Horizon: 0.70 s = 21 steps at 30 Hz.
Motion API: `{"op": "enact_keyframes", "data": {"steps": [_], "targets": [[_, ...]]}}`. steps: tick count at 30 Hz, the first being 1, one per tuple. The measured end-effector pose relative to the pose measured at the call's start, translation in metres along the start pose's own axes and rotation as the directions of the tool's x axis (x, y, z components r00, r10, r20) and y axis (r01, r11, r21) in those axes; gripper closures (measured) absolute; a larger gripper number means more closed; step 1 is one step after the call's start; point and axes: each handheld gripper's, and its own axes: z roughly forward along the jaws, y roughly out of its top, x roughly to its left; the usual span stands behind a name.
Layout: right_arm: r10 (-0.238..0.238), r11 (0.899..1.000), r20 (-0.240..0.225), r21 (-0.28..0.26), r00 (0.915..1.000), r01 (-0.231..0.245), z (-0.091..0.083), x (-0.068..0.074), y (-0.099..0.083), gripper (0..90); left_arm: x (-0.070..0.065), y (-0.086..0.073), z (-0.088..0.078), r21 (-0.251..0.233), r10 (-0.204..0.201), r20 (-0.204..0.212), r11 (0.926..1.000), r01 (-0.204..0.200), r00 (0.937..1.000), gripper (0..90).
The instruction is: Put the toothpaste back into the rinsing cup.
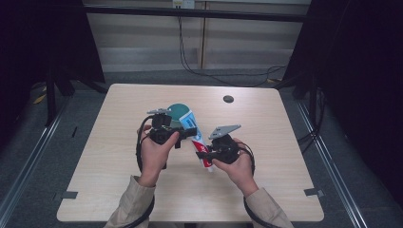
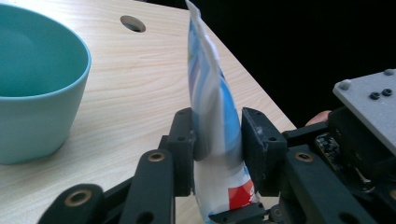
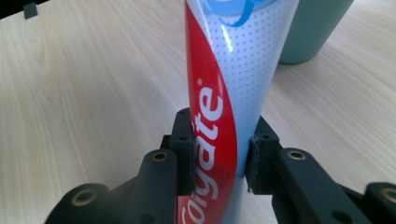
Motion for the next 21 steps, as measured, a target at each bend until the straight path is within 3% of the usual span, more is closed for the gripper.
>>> {"op": "enact_keyframes", "data": {"steps": [5,12,21], "targets": [[0.001,1.000,-0.002,-0.008,1.0000,-0.001,0.001,0.002,0.001,67.1,-0.003,0.003,-0.003,0.012,0.008,-0.005,0.9999,-0.008,1.0000,70.7],[-0.002,1.000,-0.012,-0.019,0.9999,0.002,0.004,0.005,0.003,62.1,-0.011,0.006,-0.007,0.024,0.077,-0.006,0.9968,-0.077,0.9970,74.3],[0.010,0.999,-0.048,-0.049,0.9988,-0.012,0.003,0.004,0.004,54.6,-0.013,0.009,-0.012,0.018,0.077,-0.009,0.9969,-0.077,0.9970,76.4]]}}
